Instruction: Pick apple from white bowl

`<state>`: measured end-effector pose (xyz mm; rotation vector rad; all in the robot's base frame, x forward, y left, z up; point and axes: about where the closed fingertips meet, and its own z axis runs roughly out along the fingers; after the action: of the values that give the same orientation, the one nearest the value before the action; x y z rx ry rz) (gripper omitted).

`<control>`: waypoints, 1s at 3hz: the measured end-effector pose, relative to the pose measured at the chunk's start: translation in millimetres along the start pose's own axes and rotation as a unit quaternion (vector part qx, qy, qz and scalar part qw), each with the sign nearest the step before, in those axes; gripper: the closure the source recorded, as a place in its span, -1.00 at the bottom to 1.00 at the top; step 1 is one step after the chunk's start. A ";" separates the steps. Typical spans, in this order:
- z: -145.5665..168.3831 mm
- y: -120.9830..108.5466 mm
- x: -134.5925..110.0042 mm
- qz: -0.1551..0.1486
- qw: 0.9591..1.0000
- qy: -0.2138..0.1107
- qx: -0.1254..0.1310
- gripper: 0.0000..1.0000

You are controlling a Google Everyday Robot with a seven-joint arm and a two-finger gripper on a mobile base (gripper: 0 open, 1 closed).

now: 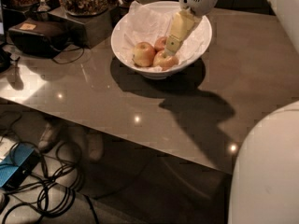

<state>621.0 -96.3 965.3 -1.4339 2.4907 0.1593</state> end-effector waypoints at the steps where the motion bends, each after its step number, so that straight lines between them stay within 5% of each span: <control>1: 16.8 -3.6 6.2 0.036 0.999 0.010 -0.015 -0.58; 3: 32.8 2.0 6.5 0.096 0.995 0.023 -0.032 -0.56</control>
Offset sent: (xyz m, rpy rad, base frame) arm -0.0336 -0.0125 -0.0380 -0.0358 0.2597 -0.1806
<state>621.8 -93.3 932.0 -1.2318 2.6817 0.2495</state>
